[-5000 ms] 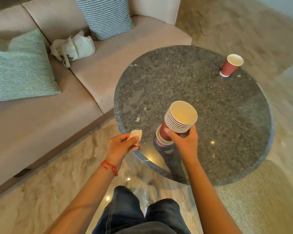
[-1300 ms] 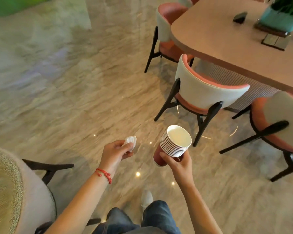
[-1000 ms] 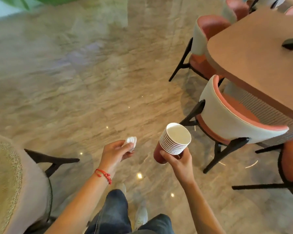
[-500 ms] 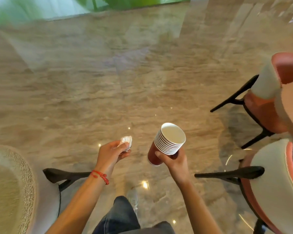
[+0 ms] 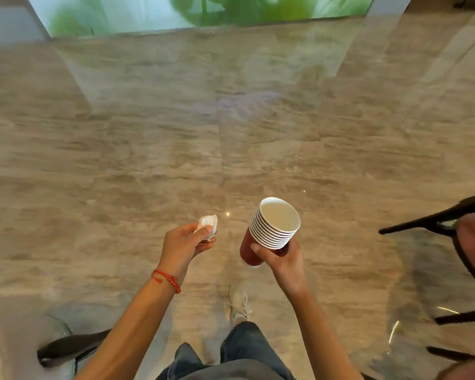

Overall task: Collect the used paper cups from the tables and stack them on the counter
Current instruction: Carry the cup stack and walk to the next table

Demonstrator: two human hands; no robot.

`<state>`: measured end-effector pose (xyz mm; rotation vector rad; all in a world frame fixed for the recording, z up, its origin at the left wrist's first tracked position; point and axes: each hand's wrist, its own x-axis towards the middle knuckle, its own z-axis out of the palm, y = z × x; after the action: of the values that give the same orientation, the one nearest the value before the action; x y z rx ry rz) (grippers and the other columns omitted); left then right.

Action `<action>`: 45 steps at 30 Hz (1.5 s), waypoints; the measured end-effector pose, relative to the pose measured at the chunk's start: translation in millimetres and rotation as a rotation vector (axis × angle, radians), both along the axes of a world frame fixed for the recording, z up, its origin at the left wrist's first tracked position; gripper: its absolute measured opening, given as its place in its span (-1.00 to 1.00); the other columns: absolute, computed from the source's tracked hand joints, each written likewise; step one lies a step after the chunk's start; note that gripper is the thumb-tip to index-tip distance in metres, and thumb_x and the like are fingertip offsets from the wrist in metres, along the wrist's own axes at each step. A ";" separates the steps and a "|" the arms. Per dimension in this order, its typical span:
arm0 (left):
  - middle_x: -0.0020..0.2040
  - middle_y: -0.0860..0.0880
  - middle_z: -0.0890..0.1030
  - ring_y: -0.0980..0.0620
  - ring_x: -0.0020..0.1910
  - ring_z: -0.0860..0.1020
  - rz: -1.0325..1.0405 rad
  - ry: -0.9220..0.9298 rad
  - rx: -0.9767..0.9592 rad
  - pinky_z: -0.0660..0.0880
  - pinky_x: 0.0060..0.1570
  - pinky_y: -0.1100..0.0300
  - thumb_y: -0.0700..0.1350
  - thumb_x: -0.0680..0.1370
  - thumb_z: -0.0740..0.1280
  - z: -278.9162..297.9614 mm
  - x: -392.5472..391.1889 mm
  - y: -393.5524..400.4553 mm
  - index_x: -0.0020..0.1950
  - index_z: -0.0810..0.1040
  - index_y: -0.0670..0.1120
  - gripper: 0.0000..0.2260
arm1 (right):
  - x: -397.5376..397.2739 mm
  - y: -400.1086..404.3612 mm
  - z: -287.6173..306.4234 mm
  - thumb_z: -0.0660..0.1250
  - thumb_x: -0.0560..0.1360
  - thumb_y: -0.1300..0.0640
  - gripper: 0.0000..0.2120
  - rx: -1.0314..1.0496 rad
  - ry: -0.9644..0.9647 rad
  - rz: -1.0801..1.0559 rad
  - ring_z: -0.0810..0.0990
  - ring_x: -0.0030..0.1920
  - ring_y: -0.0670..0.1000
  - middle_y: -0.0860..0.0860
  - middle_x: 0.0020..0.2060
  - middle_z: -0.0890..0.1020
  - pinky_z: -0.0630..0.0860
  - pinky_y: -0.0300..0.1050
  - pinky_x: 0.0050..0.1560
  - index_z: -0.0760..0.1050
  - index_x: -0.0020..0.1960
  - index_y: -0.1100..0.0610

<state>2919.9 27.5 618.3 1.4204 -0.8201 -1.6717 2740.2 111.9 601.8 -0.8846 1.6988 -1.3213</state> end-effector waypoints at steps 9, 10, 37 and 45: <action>-0.07 -0.18 0.63 -0.04 -0.19 0.63 0.102 -0.003 -0.018 0.57 -0.28 0.32 -0.28 0.46 0.37 21.6 -56.3 -127.6 0.00 0.58 -0.20 -0.87 | -72.9 -161.0 17.1 0.53 0.31 0.31 -0.55 -0.015 0.019 0.137 0.62 -0.09 -0.21 -0.04 -0.07 0.65 0.53 -0.32 -0.12 0.47 0.13 0.15; -0.08 -0.17 0.64 -0.03 -0.19 0.63 0.116 -0.004 -0.013 0.57 -0.28 0.32 -0.28 0.46 0.37 22.5 -58.3 -138.9 -0.03 0.59 -0.18 -0.89 | -75.6 -175.7 17.0 0.53 0.31 0.31 -0.55 -0.013 0.026 0.153 0.62 -0.09 -0.21 -0.07 -0.08 0.65 0.52 -0.35 -0.14 0.47 0.13 0.14; -0.23 -0.13 0.64 0.05 -0.32 0.64 0.517 0.013 0.017 0.58 -0.30 0.30 -0.30 0.45 0.37 5.4 13.3 -475.0 -0.07 0.61 -0.23 -0.92 | 1.6 -594.5 2.0 0.56 0.28 0.18 -0.40 0.021 -0.003 0.578 0.60 0.07 -0.14 -0.10 0.06 0.63 0.56 -0.25 0.01 0.42 0.27 0.06; -0.25 -0.15 0.63 0.05 -0.33 0.62 0.871 -0.024 0.011 0.59 -0.26 0.27 -0.29 0.45 0.37 11.6 35.0 -511.9 -0.12 0.62 -0.24 -0.94 | 49.7 -696.6 -1.0 0.57 0.27 0.16 -0.42 0.028 0.020 0.977 0.60 0.05 -0.13 -0.10 0.05 0.63 0.55 -0.15 0.01 0.43 0.22 -0.01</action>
<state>2954.9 -484.4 629.9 1.4974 -0.1326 -0.9808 2789.8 -584.7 600.8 -1.4471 1.0207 -0.6090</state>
